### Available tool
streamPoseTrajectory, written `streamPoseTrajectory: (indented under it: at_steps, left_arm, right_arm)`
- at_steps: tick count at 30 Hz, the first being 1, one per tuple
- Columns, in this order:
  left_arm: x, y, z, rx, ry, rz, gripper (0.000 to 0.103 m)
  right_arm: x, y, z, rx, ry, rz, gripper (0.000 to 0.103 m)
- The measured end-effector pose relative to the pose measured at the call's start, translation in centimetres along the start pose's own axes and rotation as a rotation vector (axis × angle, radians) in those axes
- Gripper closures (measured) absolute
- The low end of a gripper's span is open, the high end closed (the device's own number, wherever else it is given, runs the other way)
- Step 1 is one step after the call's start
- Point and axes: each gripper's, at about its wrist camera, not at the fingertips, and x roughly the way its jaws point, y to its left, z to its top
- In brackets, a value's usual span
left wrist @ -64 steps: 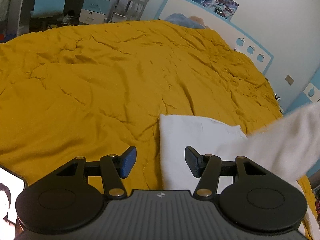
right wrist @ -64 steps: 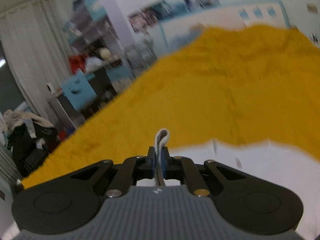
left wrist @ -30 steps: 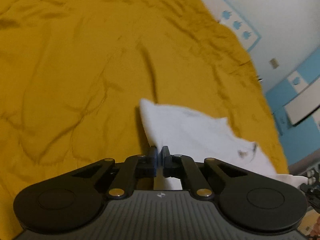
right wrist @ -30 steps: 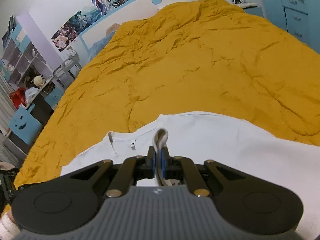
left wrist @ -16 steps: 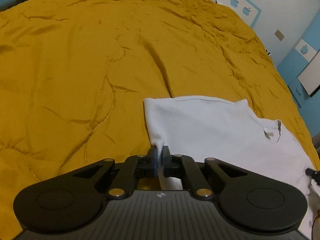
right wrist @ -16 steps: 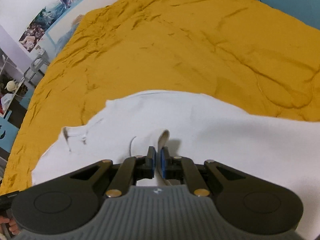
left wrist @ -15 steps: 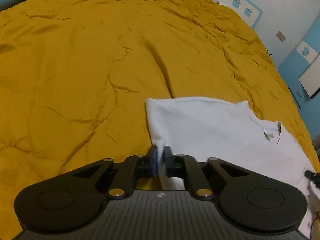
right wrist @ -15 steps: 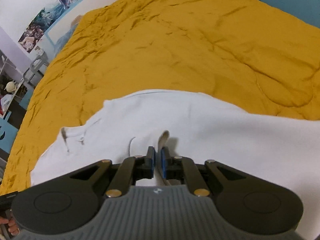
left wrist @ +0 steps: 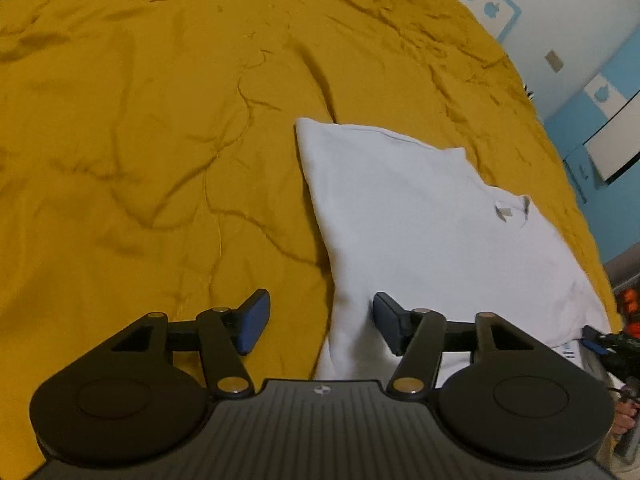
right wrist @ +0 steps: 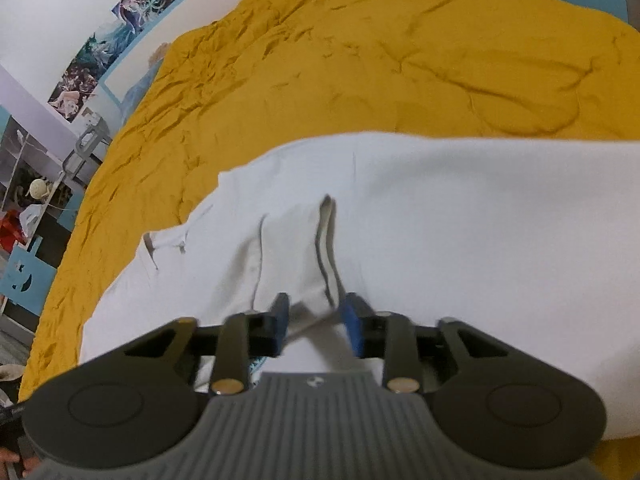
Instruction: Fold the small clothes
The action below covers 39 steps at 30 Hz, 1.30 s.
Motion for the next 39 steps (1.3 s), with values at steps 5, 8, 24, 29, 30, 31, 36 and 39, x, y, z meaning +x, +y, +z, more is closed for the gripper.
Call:
streamPoseTrajectory:
  at_steps: [5, 8, 24, 29, 30, 31, 36, 39]
  left_arm:
    - [-0.7, -1.1, -0.9, 0.073, -0.035, 0.019, 0.1]
    - [-1.0, -1.5, -0.7, 0.093, -0.057, 0.086, 0.103]
    - [-5.0, -1.3, -1.6, 0.03, -0.108, 0.038, 0.086]
    - [-7.7, -5.6, -2.1, 0.111, -0.164, 0.03, 0.072]
    - [-8.2, -6.7, -2.3, 0.123, -0.173, 0.033, 0.068]
    - [-8.7, -7.9, -2.6, 0.137, -0.184, 0.038, 0.063]
    - [-9.9, -13.2, -5.2, 0.201, -0.247, 0.058, 0.046]
    - [-9.8, -15.0, -7.3, 0.217, -0.266, 0.061, 0.044]
  right_arm:
    - [-1.3, 0.6, 0.1, -0.001, -0.035, 0.013, 0.102]
    - [-3.9, 1.8, 0.1, -0.025, -0.092, 0.056, 0.102]
    - [-4.4, 1.7, -1.6, -0.146, -0.093, -0.172, 0.098]
    - [-11.2, 0.4, -0.6, -0.148, -0.173, -0.157, 0.087]
    - [-12.9, -0.2, -0.6, -0.148, -0.19, -0.155, 0.078]
    - [-14.3, -0.7, -0.5, -0.147, -0.204, -0.157, 0.075]
    - [-21.5, -4.5, 0.0, -0.13, -0.242, -0.193, 0.066]
    - [-25.3, -6.8, 0.1, -0.119, -0.264, -0.224, 0.058]
